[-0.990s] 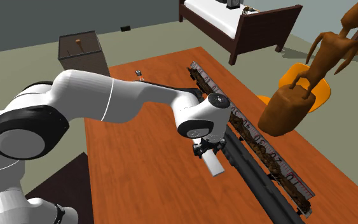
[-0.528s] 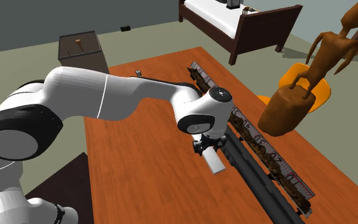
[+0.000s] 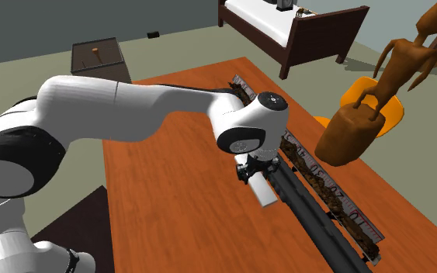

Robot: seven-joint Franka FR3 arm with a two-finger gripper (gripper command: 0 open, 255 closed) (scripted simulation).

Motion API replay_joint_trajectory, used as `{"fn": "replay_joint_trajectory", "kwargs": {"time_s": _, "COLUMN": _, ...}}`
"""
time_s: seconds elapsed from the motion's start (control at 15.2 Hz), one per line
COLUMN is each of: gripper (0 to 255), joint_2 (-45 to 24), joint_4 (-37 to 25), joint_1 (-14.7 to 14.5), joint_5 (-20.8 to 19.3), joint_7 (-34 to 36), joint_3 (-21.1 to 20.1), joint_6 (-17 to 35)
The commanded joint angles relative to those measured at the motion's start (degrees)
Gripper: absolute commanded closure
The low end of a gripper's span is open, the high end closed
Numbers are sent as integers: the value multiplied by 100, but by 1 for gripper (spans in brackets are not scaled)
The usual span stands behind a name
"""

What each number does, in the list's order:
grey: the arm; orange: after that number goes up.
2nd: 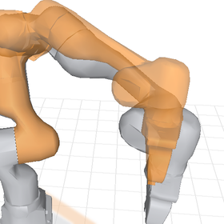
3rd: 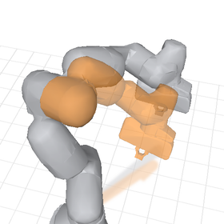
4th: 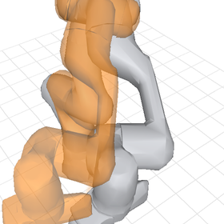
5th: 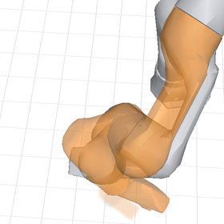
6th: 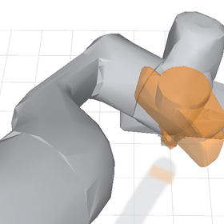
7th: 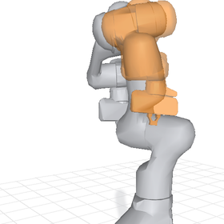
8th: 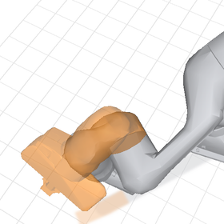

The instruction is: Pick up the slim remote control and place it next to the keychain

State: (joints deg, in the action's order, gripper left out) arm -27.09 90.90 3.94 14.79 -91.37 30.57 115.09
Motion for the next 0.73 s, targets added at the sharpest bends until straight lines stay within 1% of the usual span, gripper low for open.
{"fn": "replay_joint_trajectory", "kwargs": {"time_s": 0.0, "gripper": 255, "joint_2": 37, "joint_4": -116, "joint_1": 1, "joint_5": -30, "joint_7": 24, "joint_3": 16, "joint_6": -145}}
{"fn": "replay_joint_trajectory", "kwargs": {"time_s": 0.13, "gripper": 255, "joint_2": 74, "joint_4": -200, "joint_1": 0, "joint_5": -55, "joint_7": 42, "joint_3": 30, "joint_6": -261}}
{"fn": "replay_joint_trajectory", "kwargs": {"time_s": 0.4, "gripper": 255, "joint_2": 492, "joint_4": 372, "joint_1": -518, "joint_5": -274, "joint_7": 551, "joint_3": -2, "joint_6": -45}}
{"fn": "replay_joint_trajectory", "kwargs": {"time_s": 0.66, "gripper": 255, "joint_2": 830, "joint_4": 805, "joint_1": -984, "joint_5": -476, "joint_7": 1096, "joint_3": -78, "joint_6": 111}}
